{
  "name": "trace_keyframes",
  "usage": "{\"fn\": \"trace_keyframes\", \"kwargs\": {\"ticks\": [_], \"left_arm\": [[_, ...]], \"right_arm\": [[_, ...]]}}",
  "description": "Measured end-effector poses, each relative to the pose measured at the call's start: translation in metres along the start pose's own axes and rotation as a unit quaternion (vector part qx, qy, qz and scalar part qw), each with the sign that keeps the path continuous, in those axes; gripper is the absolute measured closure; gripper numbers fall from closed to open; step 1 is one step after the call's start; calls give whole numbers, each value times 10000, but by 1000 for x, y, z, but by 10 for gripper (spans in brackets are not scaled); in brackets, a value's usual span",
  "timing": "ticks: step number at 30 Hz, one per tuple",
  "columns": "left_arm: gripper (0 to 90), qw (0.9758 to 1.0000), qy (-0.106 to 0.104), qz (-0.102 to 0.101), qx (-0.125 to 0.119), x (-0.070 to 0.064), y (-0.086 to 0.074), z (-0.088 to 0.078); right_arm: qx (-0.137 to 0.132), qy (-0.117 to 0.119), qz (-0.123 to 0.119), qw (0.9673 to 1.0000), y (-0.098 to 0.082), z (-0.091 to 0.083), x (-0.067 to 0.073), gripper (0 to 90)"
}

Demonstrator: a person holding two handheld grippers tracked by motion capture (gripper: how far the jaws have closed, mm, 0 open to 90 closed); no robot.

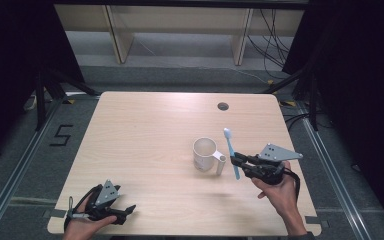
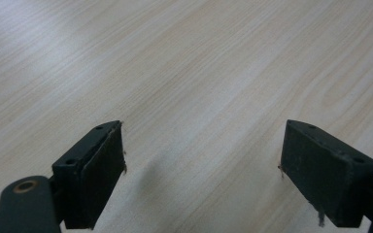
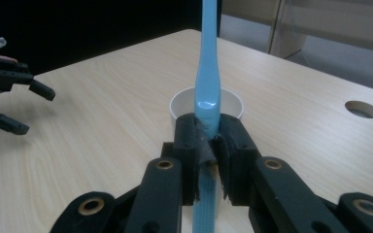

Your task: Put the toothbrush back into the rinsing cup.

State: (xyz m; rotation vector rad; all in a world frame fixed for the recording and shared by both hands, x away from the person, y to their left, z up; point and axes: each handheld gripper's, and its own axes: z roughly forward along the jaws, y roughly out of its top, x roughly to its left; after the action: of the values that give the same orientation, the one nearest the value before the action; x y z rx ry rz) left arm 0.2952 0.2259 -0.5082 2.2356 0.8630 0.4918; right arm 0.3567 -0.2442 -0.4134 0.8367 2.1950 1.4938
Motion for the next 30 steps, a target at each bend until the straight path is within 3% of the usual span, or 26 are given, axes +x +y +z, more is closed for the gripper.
{"fn": "trace_keyframes", "kwargs": {"ticks": [3,7,9,10,11,13,14,17,20,22,30], "left_arm": [[153,9999,-20,-125,-94,-2,0,1],[153,9999,-13,-131,-95,-2,0,2],[153,10000,5,-29,-8,0,0,0],[153,9999,-10,-131,-92,-2,0,1],[153,9999,-9,-130,-92,-1,-1,1],[153,9999,9,-129,-89,-1,-1,1],[153,9998,-22,-160,-116,-2,-1,2],[153,9999,-5,-94,-79,-1,0,1],[153,9999,7,-94,-72,-1,0,1],[153,9999,-51,-87,-50,-1,0,1],[153,10000,5,-8,-9,0,0,0]], "right_arm": [[8,30,71,10000,1,2,-1,796],[-123,47,12,9999,5,6,-3,796],[-135,11,56,9999,7,5,-3,796],[-278,85,19,9996,10,6,-5,796],[-304,56,110,9995,11,5,-4,796],[-422,29,1,9991,14,5,-7,796],[-404,16,120,9991,15,5,-6,796],[-581,19,73,9983,16,8,-10,796],[-612,-45,114,9981,18,10,-11,796],[-605,39,194,9980,19,11,-11,796],[-792,-25,118,9968,23,18,-13,796]]}}
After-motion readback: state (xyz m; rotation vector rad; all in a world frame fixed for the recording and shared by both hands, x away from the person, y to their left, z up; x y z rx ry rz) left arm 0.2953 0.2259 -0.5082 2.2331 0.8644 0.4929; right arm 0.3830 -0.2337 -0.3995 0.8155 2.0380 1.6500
